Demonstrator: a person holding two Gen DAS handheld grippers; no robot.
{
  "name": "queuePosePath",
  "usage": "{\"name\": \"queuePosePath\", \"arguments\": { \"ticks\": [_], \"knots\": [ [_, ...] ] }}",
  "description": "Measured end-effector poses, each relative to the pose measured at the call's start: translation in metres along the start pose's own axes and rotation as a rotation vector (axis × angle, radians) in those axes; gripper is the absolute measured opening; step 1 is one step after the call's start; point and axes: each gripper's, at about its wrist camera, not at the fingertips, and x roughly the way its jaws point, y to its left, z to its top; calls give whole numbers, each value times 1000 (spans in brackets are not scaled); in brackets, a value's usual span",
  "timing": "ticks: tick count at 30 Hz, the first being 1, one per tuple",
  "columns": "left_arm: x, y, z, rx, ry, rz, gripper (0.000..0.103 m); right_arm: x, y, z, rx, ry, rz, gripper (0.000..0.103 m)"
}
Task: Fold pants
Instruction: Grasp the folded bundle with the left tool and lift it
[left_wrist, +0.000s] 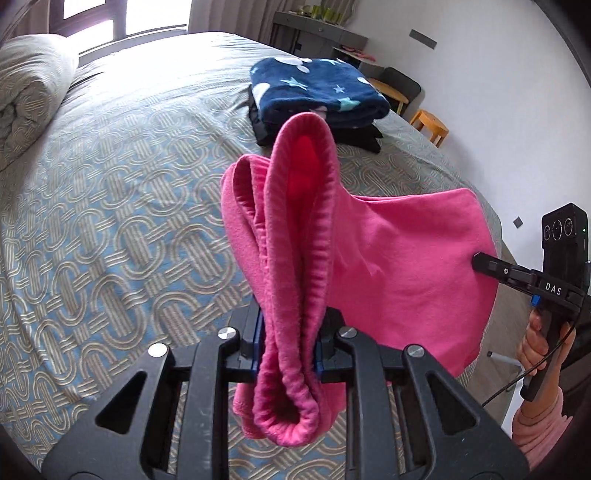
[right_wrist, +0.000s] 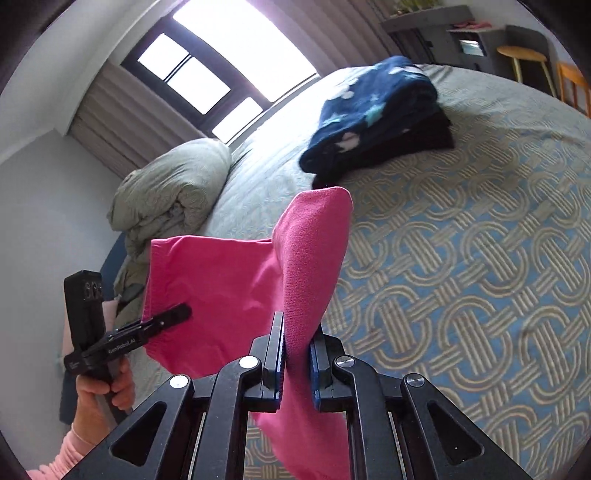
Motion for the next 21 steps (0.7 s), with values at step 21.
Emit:
{"name": "queuePosePath", "arguments": {
  "ticks": [21],
  "knots": [
    [132,-257,177,425,17,-133,24,-183,-172,77,210,-377,-216,9]
  ]
}}
